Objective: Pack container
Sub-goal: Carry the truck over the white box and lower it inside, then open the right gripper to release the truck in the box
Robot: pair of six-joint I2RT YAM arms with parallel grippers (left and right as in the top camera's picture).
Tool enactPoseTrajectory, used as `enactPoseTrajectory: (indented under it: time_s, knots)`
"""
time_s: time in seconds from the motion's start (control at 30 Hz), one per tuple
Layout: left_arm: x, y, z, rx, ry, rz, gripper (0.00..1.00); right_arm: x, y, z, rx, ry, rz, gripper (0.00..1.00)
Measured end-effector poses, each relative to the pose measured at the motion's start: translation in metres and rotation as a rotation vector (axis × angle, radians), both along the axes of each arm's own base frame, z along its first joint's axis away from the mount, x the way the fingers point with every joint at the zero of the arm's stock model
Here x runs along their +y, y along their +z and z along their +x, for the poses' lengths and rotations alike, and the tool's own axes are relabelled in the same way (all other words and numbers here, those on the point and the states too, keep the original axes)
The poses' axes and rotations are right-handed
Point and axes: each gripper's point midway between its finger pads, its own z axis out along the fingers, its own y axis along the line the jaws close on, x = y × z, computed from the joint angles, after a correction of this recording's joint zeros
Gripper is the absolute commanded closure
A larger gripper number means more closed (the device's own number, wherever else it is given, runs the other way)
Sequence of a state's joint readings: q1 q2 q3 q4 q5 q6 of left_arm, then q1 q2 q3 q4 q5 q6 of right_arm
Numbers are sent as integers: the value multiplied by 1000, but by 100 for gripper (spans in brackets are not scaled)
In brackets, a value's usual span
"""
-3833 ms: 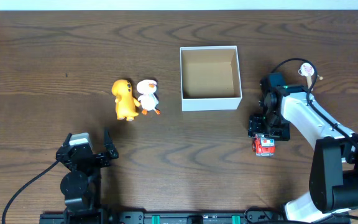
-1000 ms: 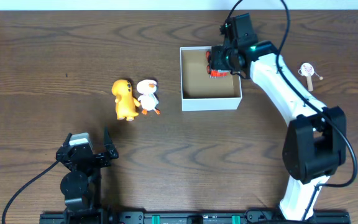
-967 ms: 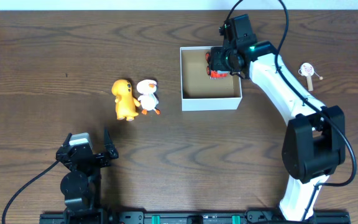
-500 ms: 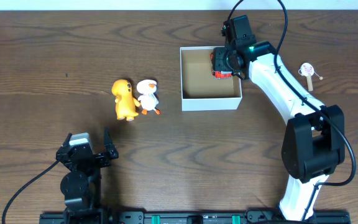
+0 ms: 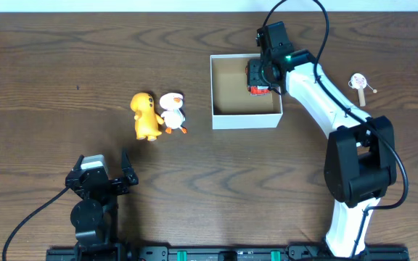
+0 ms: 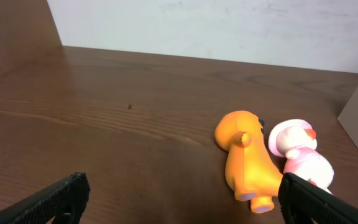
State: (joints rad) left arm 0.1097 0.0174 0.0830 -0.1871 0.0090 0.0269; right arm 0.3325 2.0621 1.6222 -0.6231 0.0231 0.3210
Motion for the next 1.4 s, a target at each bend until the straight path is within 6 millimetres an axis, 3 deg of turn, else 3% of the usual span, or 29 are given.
enactPoseTrajectory:
  time_s: [0.27,0.47,0.77,0.93,1.07,1.23,1.4]
  knots:
    - [0,0,0,0,0,0,2,1,1,2,-11,-1,5,43]
    - [0,0,0,0,0,0,2,1,2,3,-12,-5,7,26]
    - [0,0,0,0,0,0,2,3,10,9,-37,-3,15,23]
    - [0,0,0,0,0,0,2,4,15,14,-60,1,16,28]
    - [0,0,0,0,0,0,2,8,31,23,-102,29,15,34]
    - [0,0,0,0,0,0,2,15,53,35,-166,82,20,55]
    - [0,0,0,0,0,0,2,28,55,31,-156,146,65,69]
